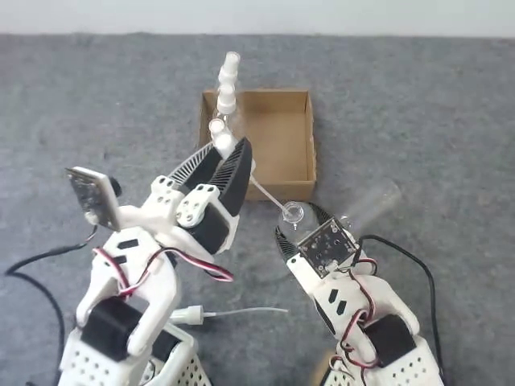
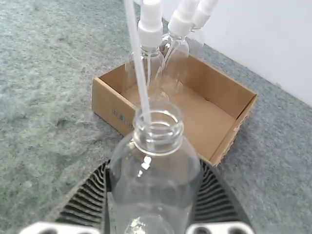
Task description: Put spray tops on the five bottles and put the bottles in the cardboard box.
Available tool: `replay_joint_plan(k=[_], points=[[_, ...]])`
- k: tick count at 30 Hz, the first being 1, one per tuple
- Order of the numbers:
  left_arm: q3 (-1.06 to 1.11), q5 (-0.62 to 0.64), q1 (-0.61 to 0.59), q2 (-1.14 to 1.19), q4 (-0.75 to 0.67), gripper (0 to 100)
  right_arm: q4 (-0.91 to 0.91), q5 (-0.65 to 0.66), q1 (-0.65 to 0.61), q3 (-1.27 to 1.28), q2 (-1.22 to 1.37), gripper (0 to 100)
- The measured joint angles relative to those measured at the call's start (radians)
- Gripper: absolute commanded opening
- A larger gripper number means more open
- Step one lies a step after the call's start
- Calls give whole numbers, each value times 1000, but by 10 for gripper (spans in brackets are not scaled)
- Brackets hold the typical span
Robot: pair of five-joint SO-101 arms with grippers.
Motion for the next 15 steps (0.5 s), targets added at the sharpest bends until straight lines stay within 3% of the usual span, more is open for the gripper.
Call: replay_joint_plan(k=[5,12,15], points=[[38,0,17,-5,0,12,0,2,0,0,0,30],[121,-6,167,0,-5,12,0,2,-3,0,0,30],[187,-46,189,0,-68,13,0,2,-3,0,0,30]])
